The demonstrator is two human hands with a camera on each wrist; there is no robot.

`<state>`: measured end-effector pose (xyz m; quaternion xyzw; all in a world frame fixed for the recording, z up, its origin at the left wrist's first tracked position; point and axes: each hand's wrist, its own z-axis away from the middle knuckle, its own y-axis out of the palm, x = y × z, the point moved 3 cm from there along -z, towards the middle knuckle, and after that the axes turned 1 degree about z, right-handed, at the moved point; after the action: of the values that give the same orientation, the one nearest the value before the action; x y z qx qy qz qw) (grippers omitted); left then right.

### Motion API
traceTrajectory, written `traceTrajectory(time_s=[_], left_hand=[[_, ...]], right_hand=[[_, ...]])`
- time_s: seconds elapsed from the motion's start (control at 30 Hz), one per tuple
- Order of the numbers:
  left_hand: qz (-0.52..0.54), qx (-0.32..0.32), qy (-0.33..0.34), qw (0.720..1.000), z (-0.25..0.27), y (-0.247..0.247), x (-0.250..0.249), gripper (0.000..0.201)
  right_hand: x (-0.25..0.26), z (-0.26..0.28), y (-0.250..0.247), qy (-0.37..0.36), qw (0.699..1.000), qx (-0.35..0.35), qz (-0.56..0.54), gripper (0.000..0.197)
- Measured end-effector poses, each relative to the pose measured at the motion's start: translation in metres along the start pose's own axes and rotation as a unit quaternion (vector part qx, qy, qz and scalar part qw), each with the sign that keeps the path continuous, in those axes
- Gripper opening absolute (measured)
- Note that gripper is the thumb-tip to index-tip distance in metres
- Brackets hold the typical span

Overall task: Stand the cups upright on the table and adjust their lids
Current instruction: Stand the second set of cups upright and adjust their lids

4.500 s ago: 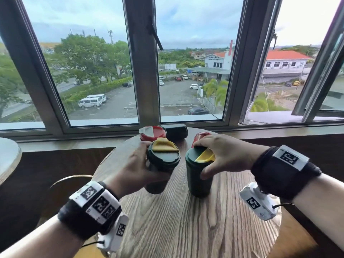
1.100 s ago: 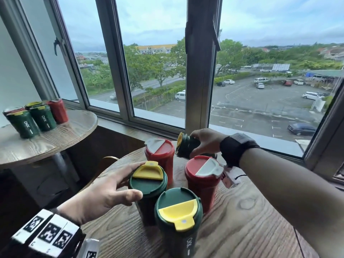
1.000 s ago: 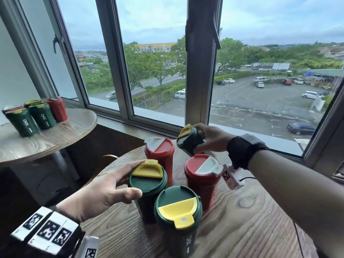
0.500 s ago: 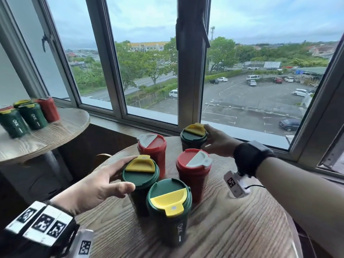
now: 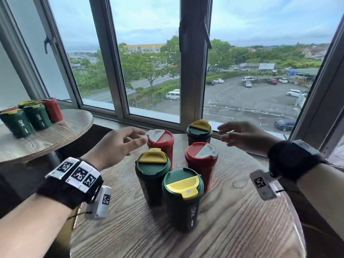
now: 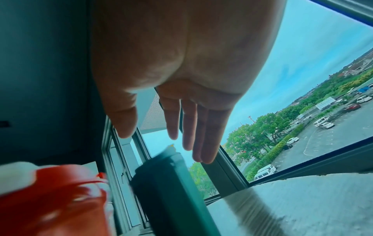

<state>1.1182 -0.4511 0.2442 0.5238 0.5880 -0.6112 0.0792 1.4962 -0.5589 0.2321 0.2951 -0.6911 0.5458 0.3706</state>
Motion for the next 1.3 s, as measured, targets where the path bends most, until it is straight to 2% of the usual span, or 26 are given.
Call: traceTrajectory(time_s=[0.07, 0.17, 0.27, 0.4, 0.57, 0.73, 1.0, 1.17, 1.3], left_hand=[[-0.044, 0.007, 0.013, 0.999, -0.023, -0.002, -0.002, 0.046], [-0.120, 0.073, 0.020, 0.990, -0.054, 0.001, -0.005, 0.054], [-0.172, 0.125, 0.010, 0.977, -0.080, 0.004, -0.005, 0.053], [-0.134, 0.191, -0.021, 0.972, -0.100, 0.011, -0.004, 0.031], [-0.059, 0.219, -0.057, 0.972, -0.114, 0.015, 0.002, 0.022], [0.002, 0.238, -0.077, 0.968, -0.119, 0.017, 0.002, 0.020], [0.018, 0.258, -0.057, 0.964, -0.104, 0.034, -0.021, 0.025], [0.015, 0.256, -0.049, 0.965, -0.100, 0.041, -0.027, 0.013], [0.012, 0.249, -0.042, 0.968, -0.099, 0.044, -0.026, 0.022]], right_hand=[[0.018, 0.017, 0.004, -0.011, 1.000, 0.007, 0.020, 0.036], [0.041, 0.037, 0.015, -0.003, 0.996, 0.031, 0.087, 0.057], [0.050, 0.044, 0.024, 0.049, 0.988, 0.009, 0.146, 0.043], [0.056, 0.050, 0.035, 0.170, 0.981, -0.004, 0.096, 0.026], [0.070, 0.052, 0.046, 0.264, 0.961, -0.035, 0.071, 0.026], [0.078, 0.052, 0.055, 0.313, 0.945, -0.067, 0.069, 0.028], [0.089, 0.051, 0.059, 0.338, 0.933, -0.093, 0.081, 0.025], [0.087, 0.046, 0.059, 0.343, 0.930, -0.099, 0.088, 0.027], [0.086, 0.042, 0.060, 0.337, 0.933, -0.096, 0.086, 0.028]])
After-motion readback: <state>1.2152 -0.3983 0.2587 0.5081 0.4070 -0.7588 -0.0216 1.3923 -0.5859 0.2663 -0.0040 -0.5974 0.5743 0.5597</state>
